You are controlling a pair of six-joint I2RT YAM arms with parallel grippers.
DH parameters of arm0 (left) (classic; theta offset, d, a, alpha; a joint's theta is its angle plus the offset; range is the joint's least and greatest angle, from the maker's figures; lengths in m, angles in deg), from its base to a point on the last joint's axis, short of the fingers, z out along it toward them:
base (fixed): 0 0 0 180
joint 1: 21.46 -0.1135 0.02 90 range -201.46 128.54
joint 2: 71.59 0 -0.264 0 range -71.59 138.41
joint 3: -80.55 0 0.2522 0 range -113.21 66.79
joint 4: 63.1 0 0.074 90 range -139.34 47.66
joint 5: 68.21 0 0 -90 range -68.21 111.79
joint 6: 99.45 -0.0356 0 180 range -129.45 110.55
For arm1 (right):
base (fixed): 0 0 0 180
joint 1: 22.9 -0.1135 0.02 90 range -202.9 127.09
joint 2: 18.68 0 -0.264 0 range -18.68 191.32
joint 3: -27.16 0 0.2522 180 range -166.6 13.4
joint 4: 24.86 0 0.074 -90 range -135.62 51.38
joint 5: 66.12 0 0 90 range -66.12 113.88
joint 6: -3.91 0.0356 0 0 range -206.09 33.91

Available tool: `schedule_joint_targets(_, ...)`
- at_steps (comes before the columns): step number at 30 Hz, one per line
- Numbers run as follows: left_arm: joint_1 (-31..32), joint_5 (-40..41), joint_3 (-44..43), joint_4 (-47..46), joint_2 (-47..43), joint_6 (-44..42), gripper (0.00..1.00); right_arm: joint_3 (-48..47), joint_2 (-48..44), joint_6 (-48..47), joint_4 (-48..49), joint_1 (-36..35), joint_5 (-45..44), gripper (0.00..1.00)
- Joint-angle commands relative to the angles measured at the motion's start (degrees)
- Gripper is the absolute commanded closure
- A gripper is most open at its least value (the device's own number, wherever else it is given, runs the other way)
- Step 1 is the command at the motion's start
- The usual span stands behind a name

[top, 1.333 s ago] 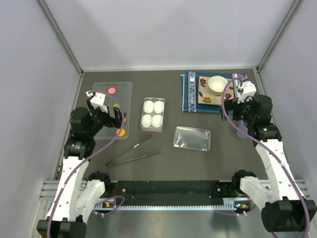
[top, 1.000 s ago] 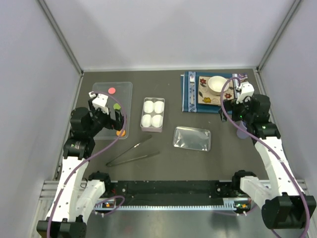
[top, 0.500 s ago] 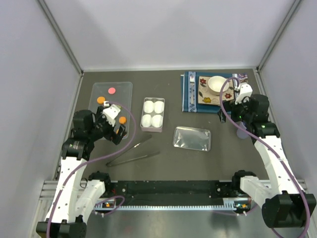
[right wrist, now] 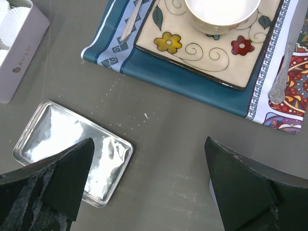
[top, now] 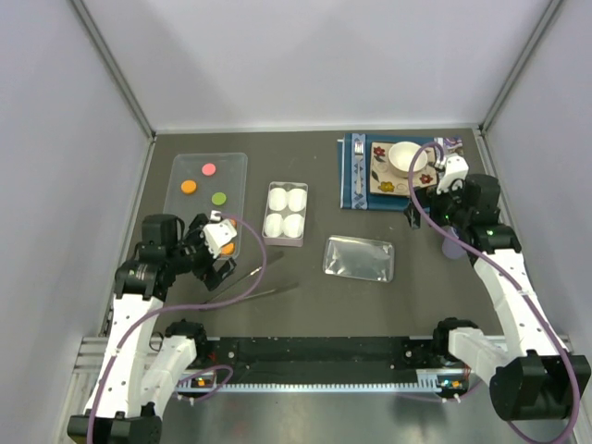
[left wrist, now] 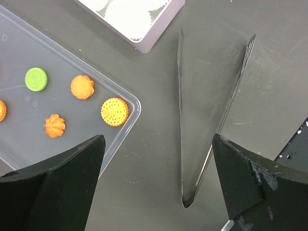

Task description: Pack the cookies

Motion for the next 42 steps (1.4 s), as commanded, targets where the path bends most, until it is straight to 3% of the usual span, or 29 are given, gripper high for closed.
schedule_joint_targets(1,-0.3,-1.2,0.7,5.3,0.9,-8.9,0.01,-2.9,0.6,-0.3,0.9,-0.9,0.8,0.01)
schedule_joint_targets(17,-0.3,3.4,11.8,4.8,8.6,-22.3,0.01,-3.0,1.7,-1.0,0.9,-2.1,-0.2,0.01)
schedule_joint_targets(42,-0.3,7.8,16.3,-0.3,17.3,-24.1,0.01,-3.3,3.3,-1.6,0.9,-3.3,-1.5,0.01)
